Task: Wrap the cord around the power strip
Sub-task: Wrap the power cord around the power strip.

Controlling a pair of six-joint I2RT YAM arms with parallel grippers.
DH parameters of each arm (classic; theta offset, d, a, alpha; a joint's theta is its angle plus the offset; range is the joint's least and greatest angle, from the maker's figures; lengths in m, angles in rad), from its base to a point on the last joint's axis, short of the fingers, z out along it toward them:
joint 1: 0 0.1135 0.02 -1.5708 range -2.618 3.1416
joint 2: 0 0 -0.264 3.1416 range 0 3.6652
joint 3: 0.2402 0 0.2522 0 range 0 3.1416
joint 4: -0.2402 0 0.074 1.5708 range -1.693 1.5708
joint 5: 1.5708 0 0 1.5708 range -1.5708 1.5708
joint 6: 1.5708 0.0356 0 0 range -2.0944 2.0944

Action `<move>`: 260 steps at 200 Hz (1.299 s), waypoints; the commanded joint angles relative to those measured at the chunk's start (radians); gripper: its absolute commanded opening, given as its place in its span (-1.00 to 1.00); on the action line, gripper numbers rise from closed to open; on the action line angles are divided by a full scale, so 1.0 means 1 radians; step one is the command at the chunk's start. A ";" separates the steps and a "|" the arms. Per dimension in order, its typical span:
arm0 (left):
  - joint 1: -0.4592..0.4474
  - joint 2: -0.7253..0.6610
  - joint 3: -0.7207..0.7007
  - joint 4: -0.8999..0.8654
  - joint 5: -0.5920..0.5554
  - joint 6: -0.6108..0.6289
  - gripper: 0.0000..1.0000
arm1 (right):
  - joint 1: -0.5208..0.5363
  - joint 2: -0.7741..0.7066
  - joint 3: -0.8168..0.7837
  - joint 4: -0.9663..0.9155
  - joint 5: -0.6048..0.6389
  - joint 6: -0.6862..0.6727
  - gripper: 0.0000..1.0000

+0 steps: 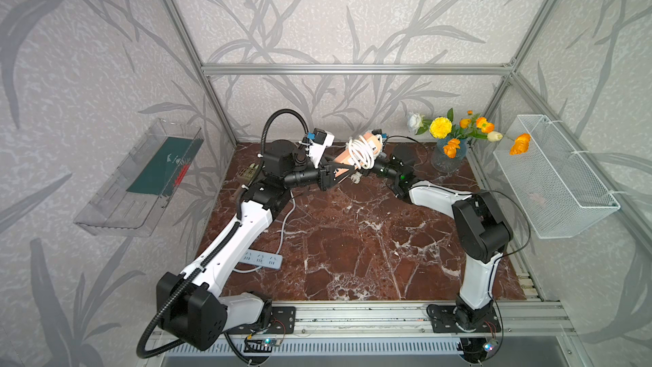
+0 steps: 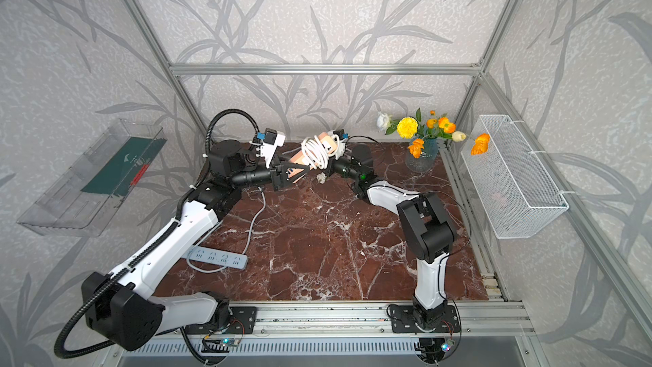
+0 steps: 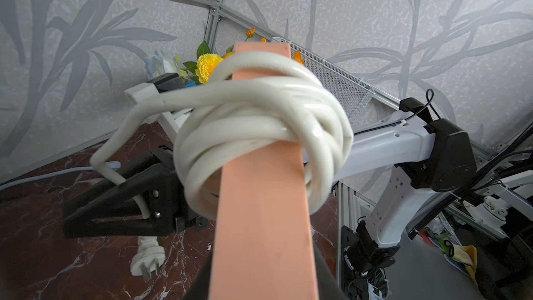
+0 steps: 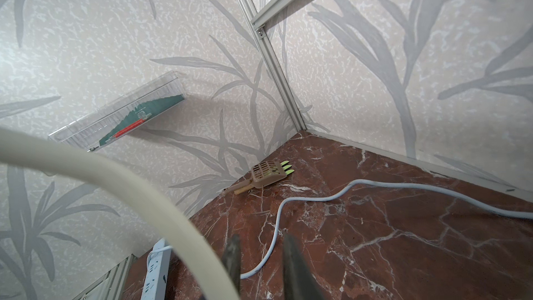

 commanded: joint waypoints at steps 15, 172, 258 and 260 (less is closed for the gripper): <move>0.003 -0.086 0.041 0.107 -0.035 0.053 -1.00 | -0.005 -0.019 -0.099 0.013 0.106 0.019 -0.68; -0.009 0.171 0.079 -0.538 -0.845 0.450 -1.00 | 0.473 -0.595 -0.105 -0.962 0.749 -1.062 -1.00; -0.088 0.153 -0.010 -0.702 -0.139 0.391 -1.00 | 0.457 -0.542 0.066 -0.932 0.756 -1.531 -1.00; -0.092 0.154 -0.009 -0.714 -0.130 0.396 -1.00 | 0.457 -0.541 0.065 -0.933 0.751 -1.542 -1.00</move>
